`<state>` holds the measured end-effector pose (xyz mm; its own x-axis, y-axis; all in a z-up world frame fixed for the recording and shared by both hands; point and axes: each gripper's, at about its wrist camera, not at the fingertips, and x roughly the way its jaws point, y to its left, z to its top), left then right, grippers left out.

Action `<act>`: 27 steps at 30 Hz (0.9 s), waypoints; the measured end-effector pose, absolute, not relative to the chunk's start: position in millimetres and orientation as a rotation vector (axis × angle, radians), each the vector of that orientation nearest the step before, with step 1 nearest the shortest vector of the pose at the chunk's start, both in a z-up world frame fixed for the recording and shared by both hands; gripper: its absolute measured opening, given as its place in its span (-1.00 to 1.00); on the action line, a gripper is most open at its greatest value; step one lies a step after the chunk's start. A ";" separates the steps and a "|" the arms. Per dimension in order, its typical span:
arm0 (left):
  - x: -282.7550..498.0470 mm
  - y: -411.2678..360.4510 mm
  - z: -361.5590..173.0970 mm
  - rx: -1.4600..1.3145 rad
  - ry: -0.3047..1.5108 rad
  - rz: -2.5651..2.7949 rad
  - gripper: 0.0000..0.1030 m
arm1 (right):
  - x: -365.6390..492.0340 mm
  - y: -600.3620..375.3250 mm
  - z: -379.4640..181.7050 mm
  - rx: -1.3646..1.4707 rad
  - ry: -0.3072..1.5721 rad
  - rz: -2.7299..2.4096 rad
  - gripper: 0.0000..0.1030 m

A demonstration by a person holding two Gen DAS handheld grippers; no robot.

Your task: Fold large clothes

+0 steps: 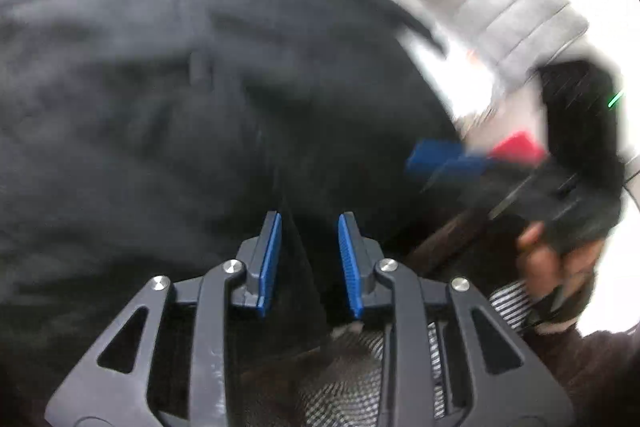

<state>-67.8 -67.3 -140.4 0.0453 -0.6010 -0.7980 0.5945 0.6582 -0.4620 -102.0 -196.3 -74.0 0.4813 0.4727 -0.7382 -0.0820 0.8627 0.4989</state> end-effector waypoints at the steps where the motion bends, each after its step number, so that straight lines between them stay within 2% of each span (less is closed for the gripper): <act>1: -73.7 -70.1 -152.4 0.012 1.265 -0.917 -0.41 | -99.5 -199.1 -73.2 0.437 1.016 0.335 0.14; 5: -91.7 -70.8 -157.6 0.084 1.318 -0.927 -0.41 | -88.2 -205.1 -68.6 0.442 1.017 0.279 0.21; 7: -95.0 -65.2 -144.2 0.086 1.277 -0.918 -0.30 | -81.9 -204.1 -64.1 0.430 1.010 0.260 0.30; 9: -90.9 -61.0 -127.5 0.073 1.221 -0.901 0.20 | -75.9 -201.8 -56.7 0.412 0.995 0.252 0.38; 12: -79.7 -47.0 -93.9 0.050 1.112 -0.859 0.52 | -62.0 -194.6 -42.2 0.381 0.973 0.245 0.45; 14: -67.9 -33.1 -74.2 0.038 1.064 -0.805 0.66 | -52.6 -191.8 -33.6 0.367 0.964 0.243 0.48; 18: -29.7 0.5 -54.0 -0.046 1.072 -0.723 0.72 | -24.8 -184.8 -13.3 0.354 0.927 0.236 0.52; 27: 45.5 93.3 -54.7 -0.163 1.080 -0.394 0.73 | 41.7 -192.0 1.9 0.354 0.862 0.162 0.56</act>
<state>45.5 93.3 -54.7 0.4101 -0.3897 -0.8246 0.2321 0.9190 -0.3188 41.7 -192.0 1.9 0.6433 0.2801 -0.7126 0.0031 0.9297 0.3682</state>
